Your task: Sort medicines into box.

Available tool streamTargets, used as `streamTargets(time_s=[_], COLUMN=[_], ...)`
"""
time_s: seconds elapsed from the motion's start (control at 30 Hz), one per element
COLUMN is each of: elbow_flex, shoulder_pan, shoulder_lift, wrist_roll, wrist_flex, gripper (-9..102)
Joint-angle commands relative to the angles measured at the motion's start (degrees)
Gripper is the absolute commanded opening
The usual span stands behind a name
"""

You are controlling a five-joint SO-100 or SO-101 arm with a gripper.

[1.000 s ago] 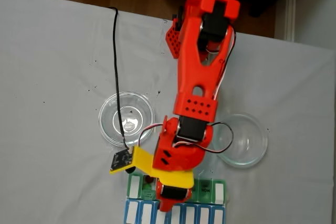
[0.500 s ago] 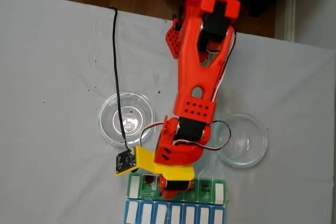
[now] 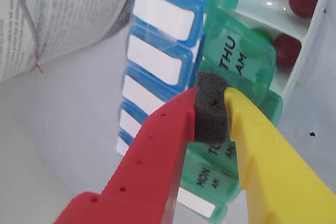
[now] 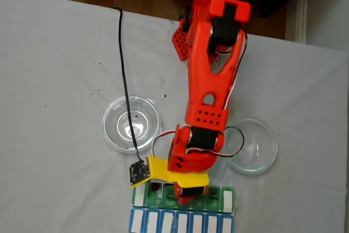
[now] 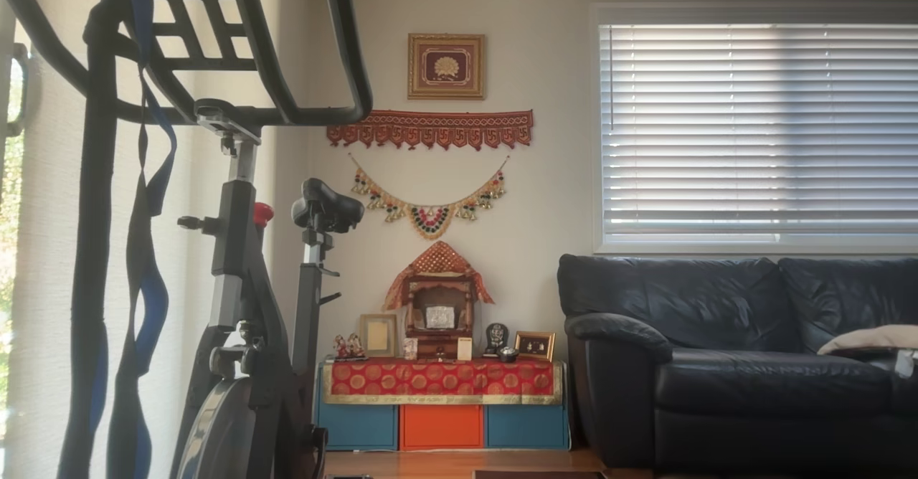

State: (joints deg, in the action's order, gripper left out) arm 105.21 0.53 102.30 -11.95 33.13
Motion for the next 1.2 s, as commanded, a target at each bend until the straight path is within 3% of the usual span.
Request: streamTargets(time_s=[0.0,0.53,0.87,1.17], elbow_flex=[-1.49,0.97,2.55,2.11], shoulder_pan=[0.88,2.72,3.34,-0.35], shoulder_lift=[0.7,8.61,12.66,12.83], wrist_roll=[0.35,4.04,5.27,0.88], wrist_flex=[0.62,-0.35,-6.86,-8.53], gripper=[2,1,1,1])
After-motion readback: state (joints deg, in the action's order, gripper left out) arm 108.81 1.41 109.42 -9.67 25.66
